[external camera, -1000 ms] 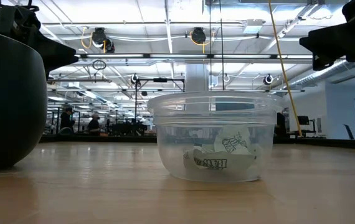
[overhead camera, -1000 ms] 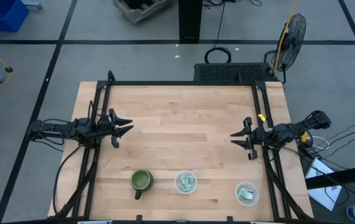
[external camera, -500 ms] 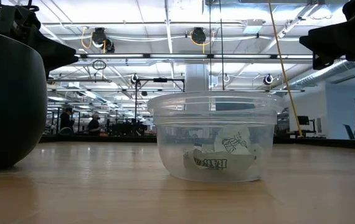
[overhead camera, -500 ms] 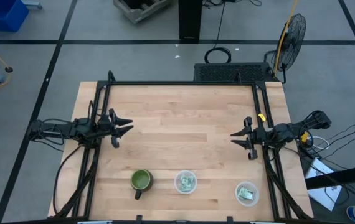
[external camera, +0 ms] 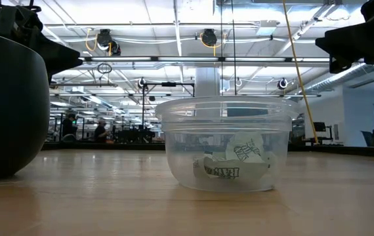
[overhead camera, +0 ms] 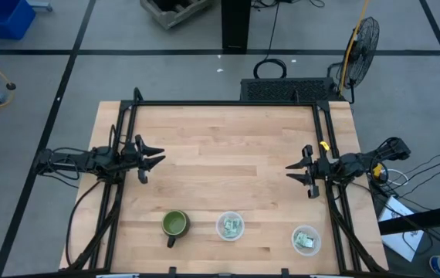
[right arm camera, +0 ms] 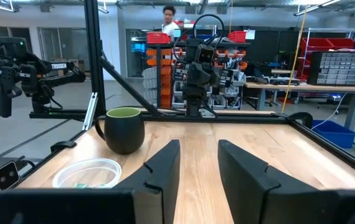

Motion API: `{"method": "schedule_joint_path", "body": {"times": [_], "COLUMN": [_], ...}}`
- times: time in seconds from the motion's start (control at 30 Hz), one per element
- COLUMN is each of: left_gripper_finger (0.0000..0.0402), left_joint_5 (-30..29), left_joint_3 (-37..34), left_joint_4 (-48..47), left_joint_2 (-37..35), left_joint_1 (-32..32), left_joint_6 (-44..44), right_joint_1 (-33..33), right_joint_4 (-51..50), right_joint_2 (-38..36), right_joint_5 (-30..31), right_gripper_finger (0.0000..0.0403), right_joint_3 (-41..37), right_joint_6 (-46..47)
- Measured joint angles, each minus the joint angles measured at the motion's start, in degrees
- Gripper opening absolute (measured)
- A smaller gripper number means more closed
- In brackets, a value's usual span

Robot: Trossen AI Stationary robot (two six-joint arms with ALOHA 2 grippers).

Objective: Pick and place Stevia / Truvia into bins
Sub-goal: Return to Home Position

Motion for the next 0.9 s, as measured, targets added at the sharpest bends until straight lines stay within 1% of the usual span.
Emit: {"method": "schedule_joint_path", "body": {"times": [0.9], "left_gripper_finger": [0.0131], "left_joint_5": [0.0], "left_joint_3": [0.0], "left_joint_4": [0.0], "left_joint_2": [0.0], "left_joint_1": [0.0], "left_joint_6": [0.0], "right_joint_1": [0.0], "right_joint_4": [0.0], "right_joint_2": [0.0], "right_joint_5": [0.0], "right_gripper_finger": [0.0105], "right_joint_3": [0.0], "right_joint_6": [0.0]}}
